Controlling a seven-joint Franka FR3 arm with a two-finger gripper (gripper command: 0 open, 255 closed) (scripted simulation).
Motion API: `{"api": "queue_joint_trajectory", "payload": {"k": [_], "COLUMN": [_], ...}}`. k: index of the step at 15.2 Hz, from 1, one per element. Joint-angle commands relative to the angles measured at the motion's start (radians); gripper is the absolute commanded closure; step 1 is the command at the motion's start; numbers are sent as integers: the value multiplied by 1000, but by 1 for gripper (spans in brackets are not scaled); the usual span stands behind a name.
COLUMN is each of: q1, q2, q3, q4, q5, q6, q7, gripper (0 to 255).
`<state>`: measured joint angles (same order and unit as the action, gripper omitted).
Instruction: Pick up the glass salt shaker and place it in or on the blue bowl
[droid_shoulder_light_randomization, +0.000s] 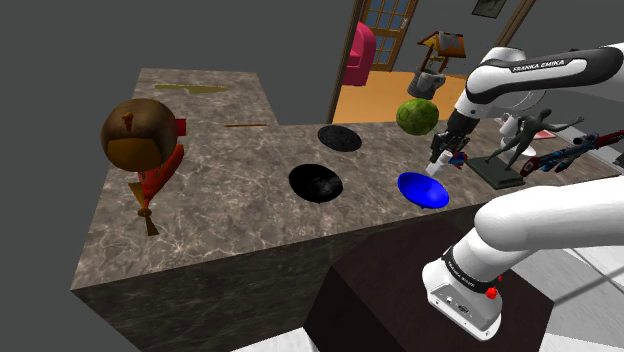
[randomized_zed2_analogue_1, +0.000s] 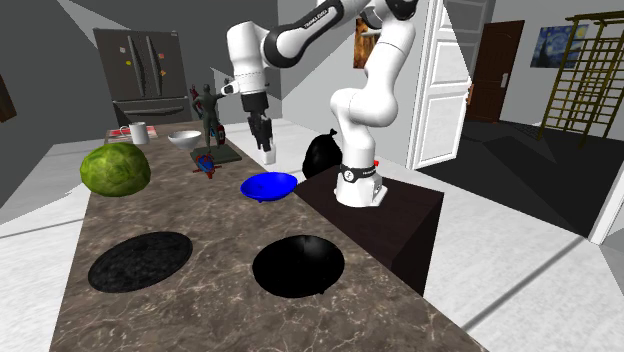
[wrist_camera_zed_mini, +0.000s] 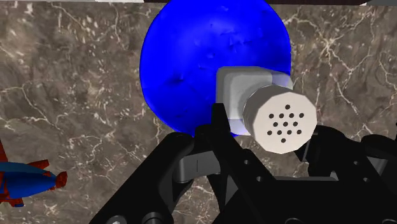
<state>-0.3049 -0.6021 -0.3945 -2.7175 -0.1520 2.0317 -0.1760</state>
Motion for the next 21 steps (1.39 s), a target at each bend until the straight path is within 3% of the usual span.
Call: {"api": "queue_joint_trajectory", "payload": {"k": [1,12,19,20,21], "q1": [1,16,16,16,16], "q2": [22,142,142,142,142], "q3": [-10,-53,-53,-53,-53], "q4": [-14,-91,-91,-91,-91], "q5": [-2,-1,-1,-1,-1], "q6": [36,231,231,231,231], "q7": [-7,-33,-33,-33,-33], "gripper": [255,255,255,0,0]}}
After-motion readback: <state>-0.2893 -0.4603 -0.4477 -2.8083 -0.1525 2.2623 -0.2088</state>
